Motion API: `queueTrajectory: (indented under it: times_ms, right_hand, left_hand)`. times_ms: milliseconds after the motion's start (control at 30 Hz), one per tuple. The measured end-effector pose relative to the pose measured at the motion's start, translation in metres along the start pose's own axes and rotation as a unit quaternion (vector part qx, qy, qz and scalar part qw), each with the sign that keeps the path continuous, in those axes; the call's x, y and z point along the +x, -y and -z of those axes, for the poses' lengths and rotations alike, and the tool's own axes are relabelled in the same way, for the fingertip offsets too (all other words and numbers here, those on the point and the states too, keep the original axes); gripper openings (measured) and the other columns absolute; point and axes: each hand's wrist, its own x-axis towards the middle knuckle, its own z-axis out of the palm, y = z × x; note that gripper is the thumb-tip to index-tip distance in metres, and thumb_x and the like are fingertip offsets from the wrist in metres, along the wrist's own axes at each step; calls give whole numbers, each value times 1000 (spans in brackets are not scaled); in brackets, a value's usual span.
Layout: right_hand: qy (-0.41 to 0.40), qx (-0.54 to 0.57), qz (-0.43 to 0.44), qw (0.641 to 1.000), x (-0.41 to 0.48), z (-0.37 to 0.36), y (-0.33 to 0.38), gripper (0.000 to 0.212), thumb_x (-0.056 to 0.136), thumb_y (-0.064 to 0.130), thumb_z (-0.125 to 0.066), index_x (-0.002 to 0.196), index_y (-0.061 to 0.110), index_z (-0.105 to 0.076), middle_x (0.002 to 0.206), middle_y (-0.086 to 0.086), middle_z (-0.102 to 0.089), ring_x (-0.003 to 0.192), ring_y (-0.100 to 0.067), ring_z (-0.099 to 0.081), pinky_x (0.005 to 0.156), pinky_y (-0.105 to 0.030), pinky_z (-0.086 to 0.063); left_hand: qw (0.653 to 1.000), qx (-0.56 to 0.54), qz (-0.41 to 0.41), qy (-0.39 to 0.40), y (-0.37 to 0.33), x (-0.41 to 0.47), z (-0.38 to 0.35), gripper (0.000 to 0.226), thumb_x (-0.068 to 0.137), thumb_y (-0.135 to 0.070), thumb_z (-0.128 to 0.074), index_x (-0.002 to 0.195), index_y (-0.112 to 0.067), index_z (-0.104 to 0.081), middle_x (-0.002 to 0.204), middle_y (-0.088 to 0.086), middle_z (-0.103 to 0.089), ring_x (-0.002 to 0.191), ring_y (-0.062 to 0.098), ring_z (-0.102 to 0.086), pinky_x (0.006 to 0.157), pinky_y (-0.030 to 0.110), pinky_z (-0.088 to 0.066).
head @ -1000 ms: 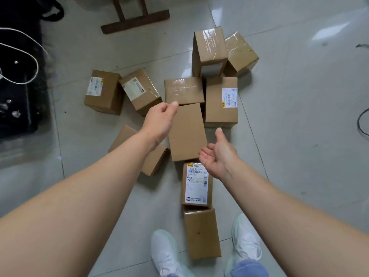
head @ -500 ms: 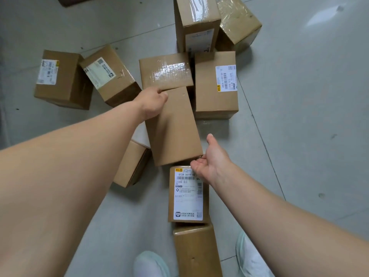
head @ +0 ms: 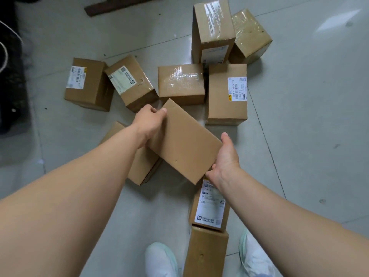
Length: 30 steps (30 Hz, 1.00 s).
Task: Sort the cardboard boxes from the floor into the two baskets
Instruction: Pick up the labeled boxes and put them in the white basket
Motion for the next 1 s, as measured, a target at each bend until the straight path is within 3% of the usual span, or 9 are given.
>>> queueTrajectory:
  times_ms: [133, 233, 333, 467, 567, 633, 767, 867, 1000]
  right_hand:
    - [1, -30, 35, 999, -61, -7, 26, 35, 91, 52, -51, 110, 23, -56, 103, -5, -67, 85, -23, -65, 76, -42, -56]
    - [16, -52, 71, 996, -121, -23, 53, 30, 92, 51, -51, 106, 25, -57, 105, -4, -67, 91, -24, -65, 83, -47, -54]
    - [32, -128, 122, 984, -194, -47, 82, 32, 91, 52, -49, 106, 25, -58, 106, -2, -64, 95, -25, -62, 86, -46, -52]
    - [47, -213, 233, 948, -301, -71, 114, 28, 94, 47, -46, 111, 30, -59, 107, 2, -57, 98, -22, -56, 92, -39, -48]
    - [81, -233, 284, 926, -384, -82, 127, 22, 94, 44, -46, 86, 27, -58, 91, 6, -56, 91, -19, -54, 94, -39, -49]
    - [87, -250, 309, 914, -441, -85, 133, 18, 95, 45, -45, 92, 29, -54, 89, 9, -54, 92, -17, -52, 89, -34, -46]
    - [109, -276, 339, 893, -544, -79, 136, 28, 93, 48, -45, 103, 24, -55, 95, 7, -56, 94, -18, -53, 77, -30, -43]
    - [119, -290, 349, 883, -604, -68, 135, 33, 93, 49, -44, 86, 18, -53, 95, 2, -57, 93, -19, -53, 80, -32, -43]
    - [125, -319, 371, 863, -652, -46, 126, 35, 94, 48, -43, 96, 14, -50, 102, -3, -56, 90, -21, -52, 75, -31, -41]
  left_hand:
    - [996, -89, 19, -17, -24, -44, 48, 41, 96, -46, -44, 116, -13, -58, 109, 0, -54, 99, 19, -49, 85, 29, -37]
    - [985, -163, 38, -32, -52, -85, 91, 46, 96, -48, -41, 123, -14, -57, 120, 2, -57, 104, 21, -50, 97, 34, -40]
    - [964, -245, 83, -56, -80, -136, 135, 52, 96, -53, -40, 124, -11, -55, 114, 1, -56, 97, 21, -51, 85, 31, -41]
    - [916, -375, 123, -63, -122, -218, 200, 48, 95, -57, -40, 118, -17, -52, 92, -4, -59, 74, 11, -56, 54, 26, -42]
    - [891, -431, 118, -76, -147, -278, 250, 51, 94, -59, -40, 123, -20, -54, 93, -3, -61, 76, 13, -58, 56, 29, -45]
    - [882, -450, 105, -85, -163, -323, 282, 48, 94, -58, -41, 119, -21, -56, 93, -1, -63, 78, 15, -60, 62, 31, -48]
    - [879, -463, 72, -91, -180, -409, 339, 28, 92, -45, -48, 99, -20, -61, 84, -1, -63, 78, 19, -59, 71, 34, -51]
    - [871, -481, 33, -96, -182, -465, 369, 13, 89, -28, -50, 79, -21, -54, 75, -2, -54, 73, 17, -52, 68, 32, -47]
    - [865, -491, -17, -104, -183, -523, 390, 14, 88, -11, -46, 79, -19, -53, 79, 0, -51, 73, 16, -49, 68, 30, -41]
